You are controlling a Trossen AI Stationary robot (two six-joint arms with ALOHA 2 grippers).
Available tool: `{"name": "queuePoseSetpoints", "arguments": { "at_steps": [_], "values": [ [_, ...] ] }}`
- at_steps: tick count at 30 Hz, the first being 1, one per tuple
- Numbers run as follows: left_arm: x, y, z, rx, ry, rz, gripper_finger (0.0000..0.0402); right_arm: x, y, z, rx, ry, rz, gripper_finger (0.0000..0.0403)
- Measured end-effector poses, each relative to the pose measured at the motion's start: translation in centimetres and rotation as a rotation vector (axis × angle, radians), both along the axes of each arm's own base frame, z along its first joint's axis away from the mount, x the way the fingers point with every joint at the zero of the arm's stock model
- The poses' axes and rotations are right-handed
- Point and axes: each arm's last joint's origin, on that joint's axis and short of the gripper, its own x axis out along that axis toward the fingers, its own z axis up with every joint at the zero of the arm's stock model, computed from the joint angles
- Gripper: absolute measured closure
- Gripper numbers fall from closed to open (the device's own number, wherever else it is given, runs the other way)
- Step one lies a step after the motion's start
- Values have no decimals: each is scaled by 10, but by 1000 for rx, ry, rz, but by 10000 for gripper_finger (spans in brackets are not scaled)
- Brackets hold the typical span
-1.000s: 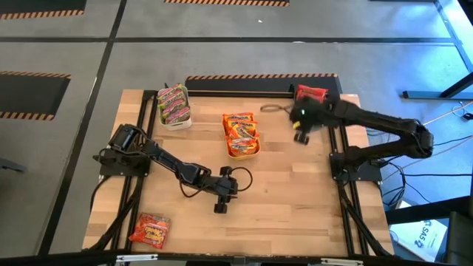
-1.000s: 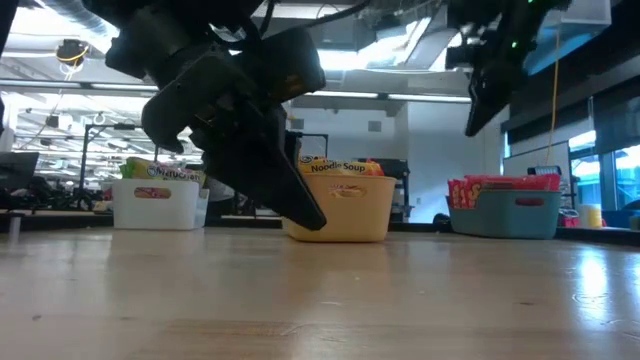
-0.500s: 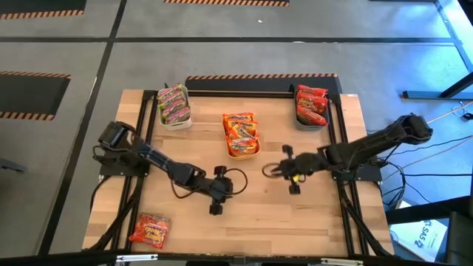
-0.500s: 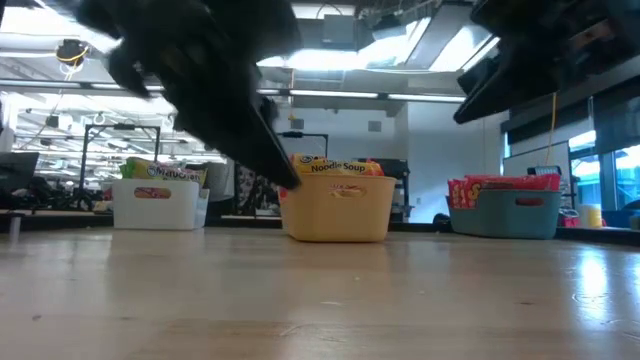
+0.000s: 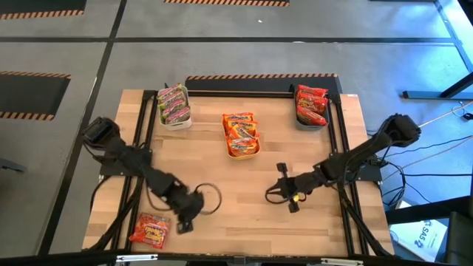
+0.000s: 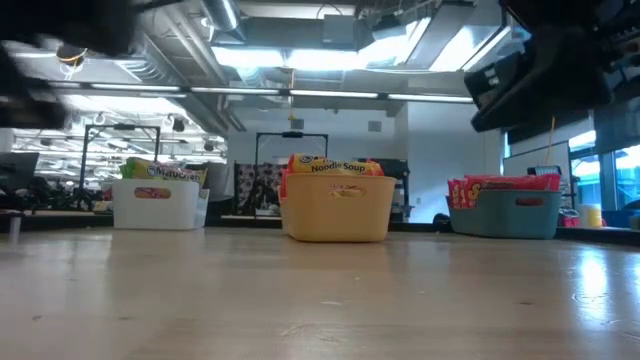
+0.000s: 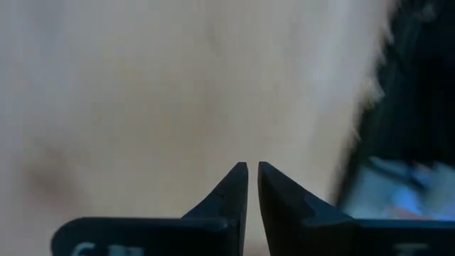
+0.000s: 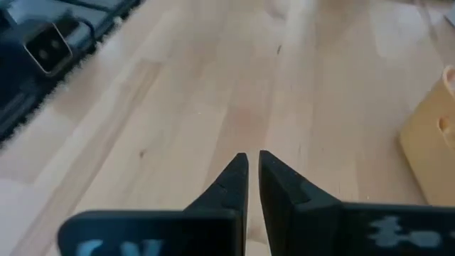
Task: Sort Maruchan noodles
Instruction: Put the red noodle pack into the green bin
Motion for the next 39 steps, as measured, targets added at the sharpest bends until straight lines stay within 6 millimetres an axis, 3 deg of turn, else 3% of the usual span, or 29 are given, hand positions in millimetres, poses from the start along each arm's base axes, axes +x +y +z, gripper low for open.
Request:
{"name": "queuePoseSetpoints", "arguments": {
  "at_steps": [8,13,17,21,29,39],
  "values": [
    [-41,-45,-1,-112,216,210,387,8,7,-16,7,3,-46,384],
    [-80,-77,-1,-143,344,361,394,12,10,-21,10,-15,-54,384],
    [-106,-87,-3,-81,336,458,400,15,11,-24,12,-24,-62,384],
    [-116,-94,-7,-54,251,445,400,16,11,-28,25,-9,-71,384],
    [-114,-87,-26,-47,235,373,400,16,11,-30,17,-5,-60,384],
    [-68,-60,-28,53,-13,293,400,17,12,-29,17,-13,-48,384]
  ]
}}
